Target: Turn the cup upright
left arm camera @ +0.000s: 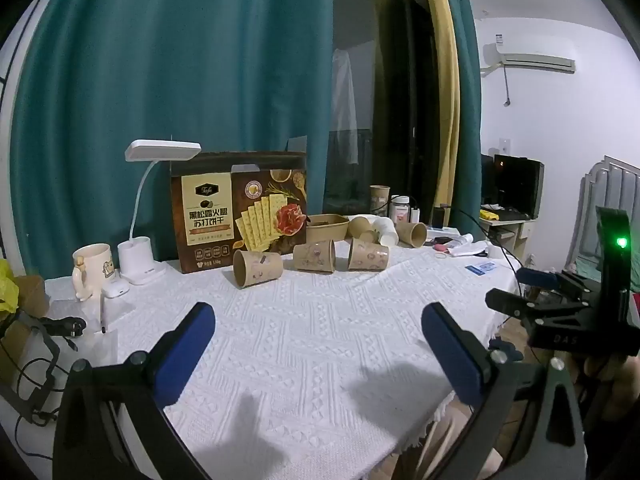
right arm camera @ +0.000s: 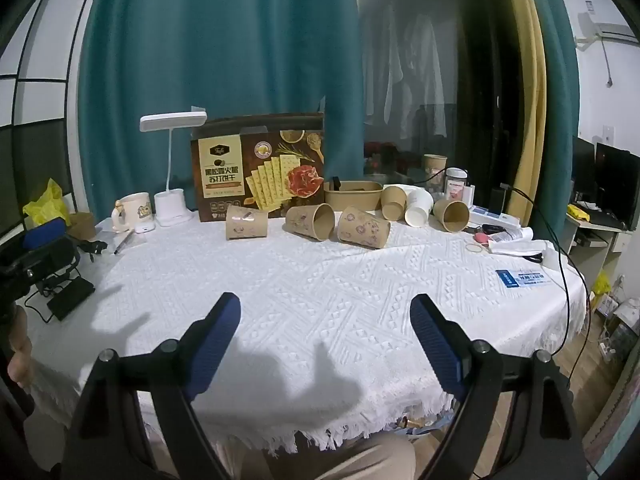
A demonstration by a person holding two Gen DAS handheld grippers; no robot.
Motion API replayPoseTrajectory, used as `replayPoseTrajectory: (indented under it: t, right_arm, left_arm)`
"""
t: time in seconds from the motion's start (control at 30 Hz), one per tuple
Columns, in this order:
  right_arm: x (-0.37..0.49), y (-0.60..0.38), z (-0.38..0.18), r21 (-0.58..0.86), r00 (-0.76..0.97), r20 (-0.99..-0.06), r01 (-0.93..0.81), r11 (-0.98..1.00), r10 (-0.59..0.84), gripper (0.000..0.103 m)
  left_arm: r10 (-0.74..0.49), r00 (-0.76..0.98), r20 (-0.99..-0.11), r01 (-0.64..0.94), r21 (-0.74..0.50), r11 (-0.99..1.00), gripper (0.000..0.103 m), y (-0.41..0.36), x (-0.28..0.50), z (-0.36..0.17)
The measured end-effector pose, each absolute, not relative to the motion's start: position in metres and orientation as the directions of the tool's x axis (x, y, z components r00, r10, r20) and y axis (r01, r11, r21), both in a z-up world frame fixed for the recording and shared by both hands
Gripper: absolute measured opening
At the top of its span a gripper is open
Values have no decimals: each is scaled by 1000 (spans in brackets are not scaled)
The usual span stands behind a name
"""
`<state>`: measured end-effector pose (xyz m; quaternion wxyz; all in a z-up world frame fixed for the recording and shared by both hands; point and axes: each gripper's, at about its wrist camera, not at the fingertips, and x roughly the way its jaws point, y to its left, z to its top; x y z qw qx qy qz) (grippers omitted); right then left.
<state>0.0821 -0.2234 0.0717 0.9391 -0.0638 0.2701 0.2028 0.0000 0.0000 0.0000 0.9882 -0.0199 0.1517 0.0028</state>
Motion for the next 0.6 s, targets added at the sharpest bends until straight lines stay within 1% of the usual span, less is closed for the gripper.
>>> replayPoseTrajectory:
  t: [0.07, 0.6]
  right_arm:
    - [81, -224, 72, -10, 778, -523, -415, 910, 349, 85]
    - [81, -225, 72, -9, 773, -531, -415, 910, 348, 85]
  left_arm:
    - [0, 955, -298, -12, -38, 999, 103, 0, 0, 0]
    - [1, 956, -293, -12, -35, 999, 103, 0, 0, 0]
